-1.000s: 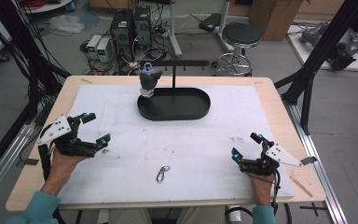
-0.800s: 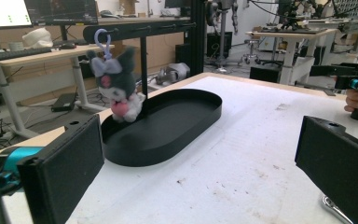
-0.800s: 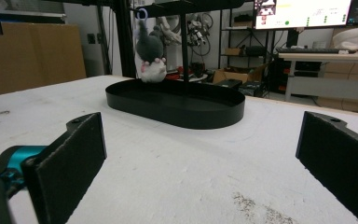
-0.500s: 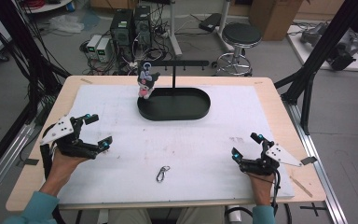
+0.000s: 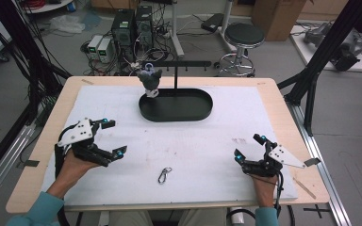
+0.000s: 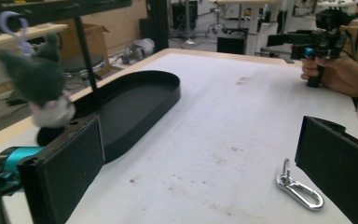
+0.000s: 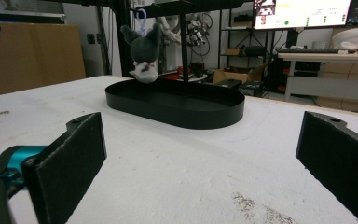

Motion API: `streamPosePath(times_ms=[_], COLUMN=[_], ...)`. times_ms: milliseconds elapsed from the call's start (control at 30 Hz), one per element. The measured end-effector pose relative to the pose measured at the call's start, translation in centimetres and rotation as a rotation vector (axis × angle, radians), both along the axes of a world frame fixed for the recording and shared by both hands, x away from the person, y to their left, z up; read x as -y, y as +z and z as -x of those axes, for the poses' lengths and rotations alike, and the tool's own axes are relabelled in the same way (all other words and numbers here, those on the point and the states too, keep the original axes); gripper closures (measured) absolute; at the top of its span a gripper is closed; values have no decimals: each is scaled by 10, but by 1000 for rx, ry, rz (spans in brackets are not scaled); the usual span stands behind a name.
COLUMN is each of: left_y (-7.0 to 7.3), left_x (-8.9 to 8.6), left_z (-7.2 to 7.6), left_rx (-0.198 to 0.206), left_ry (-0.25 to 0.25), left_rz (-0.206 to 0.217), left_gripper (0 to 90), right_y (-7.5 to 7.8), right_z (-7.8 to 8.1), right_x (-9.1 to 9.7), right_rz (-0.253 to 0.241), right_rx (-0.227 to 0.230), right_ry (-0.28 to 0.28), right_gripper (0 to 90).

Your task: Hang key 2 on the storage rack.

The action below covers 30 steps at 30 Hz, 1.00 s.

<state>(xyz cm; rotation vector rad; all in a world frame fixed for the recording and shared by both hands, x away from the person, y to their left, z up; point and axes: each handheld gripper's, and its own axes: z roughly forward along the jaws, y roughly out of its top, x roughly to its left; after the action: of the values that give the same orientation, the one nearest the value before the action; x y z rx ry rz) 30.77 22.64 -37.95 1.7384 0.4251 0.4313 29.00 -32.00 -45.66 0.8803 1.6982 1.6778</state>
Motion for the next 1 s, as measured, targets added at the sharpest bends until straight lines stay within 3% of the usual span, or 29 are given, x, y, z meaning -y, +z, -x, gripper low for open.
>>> streamPosePath(times_ms=[367, 567, 700, 833, 900, 1000], left_y=[-8, -15, -19, -26, -27, -32], left_x=[34, 52, 63, 72, 75, 82], left_z=[0, -1, -1, -1, -1, -1], left_rx=[-40, -93, -107, -131, -141, -154], left_ry=[-82, -128, -163, -202, -209, -216], left_rz=[-68, -98, -142, -182, -184, -220], left_gripper=[17, 17, 19, 96, 97, 109], right_y=[0, 0, 0, 0, 0, 0], right_z=[0, 0, 0, 0, 0, 0], right_x=[0, 0, 0, 0, 0, 0], right_rz=[2, 2, 1, 0, 0, 0], right_rx=[3, 2, 0, 0, 0, 0], right_ry=[-1, -1, 0, 1, 0, 0], right_gripper=[7, 7, 7, 7, 7, 7])
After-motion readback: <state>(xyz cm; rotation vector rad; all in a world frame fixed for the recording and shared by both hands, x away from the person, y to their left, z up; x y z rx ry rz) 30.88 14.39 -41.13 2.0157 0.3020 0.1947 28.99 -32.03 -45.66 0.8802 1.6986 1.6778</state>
